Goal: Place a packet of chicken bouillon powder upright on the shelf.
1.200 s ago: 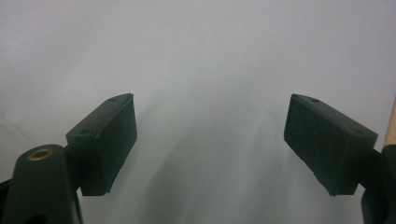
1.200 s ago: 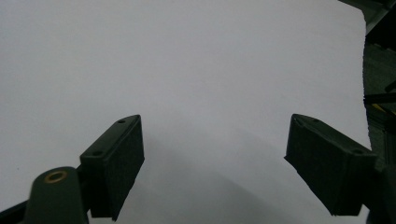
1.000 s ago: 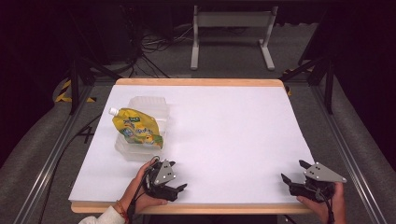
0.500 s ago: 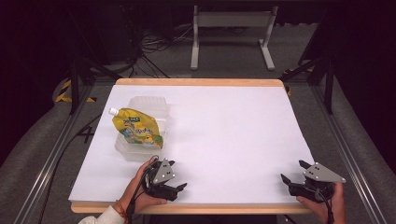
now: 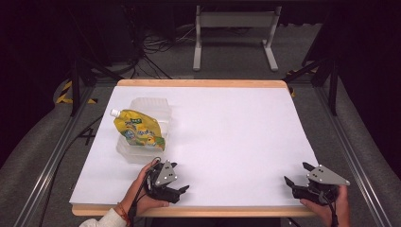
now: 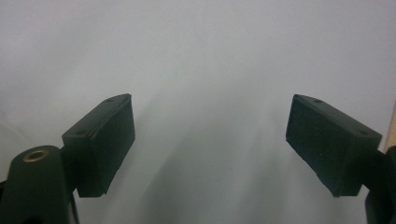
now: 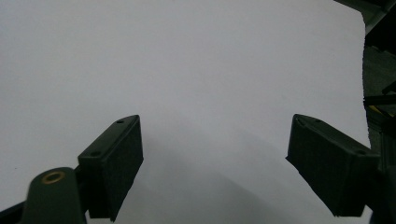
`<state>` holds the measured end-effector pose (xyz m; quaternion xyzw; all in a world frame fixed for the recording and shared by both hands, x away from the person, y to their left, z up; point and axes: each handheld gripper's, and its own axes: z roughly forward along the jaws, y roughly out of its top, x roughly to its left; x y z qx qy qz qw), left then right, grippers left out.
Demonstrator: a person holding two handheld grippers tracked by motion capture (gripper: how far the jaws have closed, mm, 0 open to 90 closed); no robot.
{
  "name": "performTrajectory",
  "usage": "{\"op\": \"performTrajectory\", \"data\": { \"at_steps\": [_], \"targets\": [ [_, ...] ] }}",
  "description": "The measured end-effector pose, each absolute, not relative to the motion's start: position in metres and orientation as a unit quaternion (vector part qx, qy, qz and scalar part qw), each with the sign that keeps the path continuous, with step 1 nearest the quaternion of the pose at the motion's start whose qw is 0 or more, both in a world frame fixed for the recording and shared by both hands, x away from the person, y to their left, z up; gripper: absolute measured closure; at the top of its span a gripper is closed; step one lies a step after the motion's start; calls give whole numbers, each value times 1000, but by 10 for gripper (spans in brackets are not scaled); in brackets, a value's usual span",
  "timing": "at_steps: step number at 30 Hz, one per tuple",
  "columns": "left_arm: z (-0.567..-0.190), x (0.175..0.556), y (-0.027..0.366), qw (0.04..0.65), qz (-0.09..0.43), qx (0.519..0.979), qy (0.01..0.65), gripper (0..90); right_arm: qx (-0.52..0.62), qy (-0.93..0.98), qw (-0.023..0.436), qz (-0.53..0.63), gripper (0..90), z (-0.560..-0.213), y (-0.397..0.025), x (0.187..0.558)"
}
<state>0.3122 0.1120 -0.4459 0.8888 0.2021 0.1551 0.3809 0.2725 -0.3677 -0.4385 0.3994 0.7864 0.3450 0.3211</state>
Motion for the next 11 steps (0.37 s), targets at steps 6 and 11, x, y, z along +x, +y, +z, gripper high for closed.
{"op": "performTrajectory", "data": {
  "at_steps": [6, 11],
  "targets": [
    [-446, 313, 111, 380, 155, 890, 199, 160, 398, 788, 323, 341, 188, -439, -367, 273],
    [-446, 314, 112, 384, 152, 888, 201, 160, 401, 786, 323, 343, 188, -439, -368, 274]
  ]
}}
